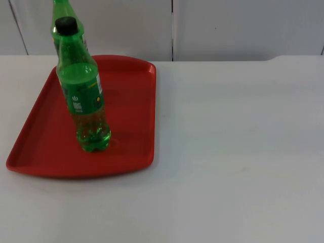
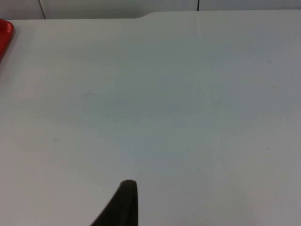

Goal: Place the bottle upright on the tray.

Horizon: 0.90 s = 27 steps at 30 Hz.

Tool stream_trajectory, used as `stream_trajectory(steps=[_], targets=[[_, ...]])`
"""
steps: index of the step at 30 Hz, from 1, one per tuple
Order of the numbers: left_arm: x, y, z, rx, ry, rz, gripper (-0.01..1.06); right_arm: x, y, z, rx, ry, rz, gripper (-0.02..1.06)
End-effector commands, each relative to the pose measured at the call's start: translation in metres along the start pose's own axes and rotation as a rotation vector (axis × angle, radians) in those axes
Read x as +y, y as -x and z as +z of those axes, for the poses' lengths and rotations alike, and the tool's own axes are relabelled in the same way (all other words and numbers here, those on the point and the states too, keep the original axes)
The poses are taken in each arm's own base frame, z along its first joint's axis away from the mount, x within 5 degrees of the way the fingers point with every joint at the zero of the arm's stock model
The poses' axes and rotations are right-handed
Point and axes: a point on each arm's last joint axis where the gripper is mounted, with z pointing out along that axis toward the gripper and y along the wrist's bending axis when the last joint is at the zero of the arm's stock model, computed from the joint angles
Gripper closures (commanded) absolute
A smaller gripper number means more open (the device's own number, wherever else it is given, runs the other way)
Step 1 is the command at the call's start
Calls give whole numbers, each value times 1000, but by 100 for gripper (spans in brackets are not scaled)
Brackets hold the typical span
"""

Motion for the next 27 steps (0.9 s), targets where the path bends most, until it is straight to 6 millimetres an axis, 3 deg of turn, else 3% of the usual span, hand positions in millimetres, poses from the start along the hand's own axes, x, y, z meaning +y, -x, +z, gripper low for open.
stream_trajectory(steps=[1, 27], targets=[[0, -1, 1, -2, -1, 0, 0, 0, 0, 1, -6, -1, 3, -1], [-1, -2, -1, 21, 269, -144, 0, 0, 0, 1, -6, -1, 3, -1]])
